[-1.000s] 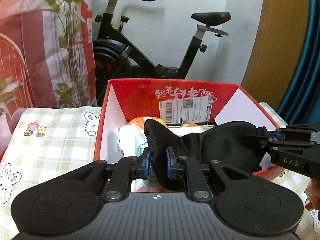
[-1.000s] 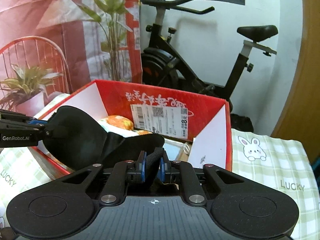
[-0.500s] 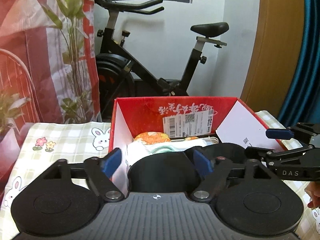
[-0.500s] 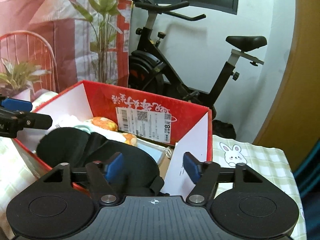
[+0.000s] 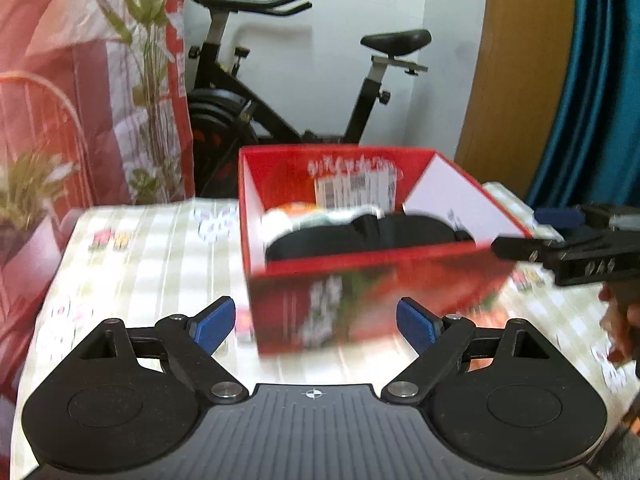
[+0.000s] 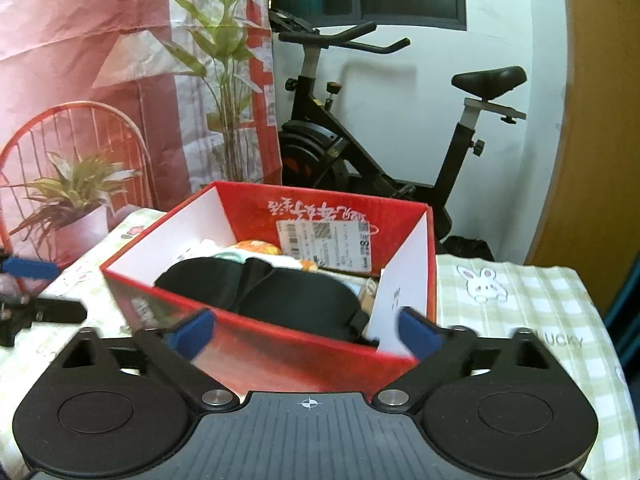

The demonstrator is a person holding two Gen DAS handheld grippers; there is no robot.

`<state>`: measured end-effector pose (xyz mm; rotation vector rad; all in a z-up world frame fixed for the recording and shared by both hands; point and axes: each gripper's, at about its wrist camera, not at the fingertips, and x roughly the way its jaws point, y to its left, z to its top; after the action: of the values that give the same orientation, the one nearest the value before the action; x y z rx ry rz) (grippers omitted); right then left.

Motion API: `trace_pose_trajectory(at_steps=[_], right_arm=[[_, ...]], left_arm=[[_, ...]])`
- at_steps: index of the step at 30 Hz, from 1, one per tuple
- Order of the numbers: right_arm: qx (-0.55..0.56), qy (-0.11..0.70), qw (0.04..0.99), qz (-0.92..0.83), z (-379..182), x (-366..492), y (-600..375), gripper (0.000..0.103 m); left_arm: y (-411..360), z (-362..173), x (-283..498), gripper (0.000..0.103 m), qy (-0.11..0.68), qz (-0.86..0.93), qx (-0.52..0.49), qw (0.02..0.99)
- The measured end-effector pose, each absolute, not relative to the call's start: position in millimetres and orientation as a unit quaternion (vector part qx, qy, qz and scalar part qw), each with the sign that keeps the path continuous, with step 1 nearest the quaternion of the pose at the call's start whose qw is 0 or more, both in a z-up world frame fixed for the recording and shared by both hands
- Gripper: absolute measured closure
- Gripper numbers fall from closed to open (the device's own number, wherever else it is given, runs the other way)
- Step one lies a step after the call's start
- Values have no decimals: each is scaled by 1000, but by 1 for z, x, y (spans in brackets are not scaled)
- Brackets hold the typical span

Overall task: Organize soft objects
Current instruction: 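Move the left tool down onto the grey knit cloth and grasp it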

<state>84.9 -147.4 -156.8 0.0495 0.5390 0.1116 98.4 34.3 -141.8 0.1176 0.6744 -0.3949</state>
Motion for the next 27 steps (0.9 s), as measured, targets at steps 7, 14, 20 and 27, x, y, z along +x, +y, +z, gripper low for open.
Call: trace_pose_trajectory(at_steps=[7,14,20,27], right_arm=[[36,293,953,68,-173,35,-136,0],[34,358,929,92,-210,-18,-118,1],[23,414,905,93,-234,-55,-109,3],[13,462,881,98,-255,-70,-102,39]], left_arm=[[48,-172,52,14,366,-205,59,906],[54,-204,26,14,396,-209,45,893],[57,-222,12,14,418,-211,30,883],[65,-235,3,18,429,-208,5,879]])
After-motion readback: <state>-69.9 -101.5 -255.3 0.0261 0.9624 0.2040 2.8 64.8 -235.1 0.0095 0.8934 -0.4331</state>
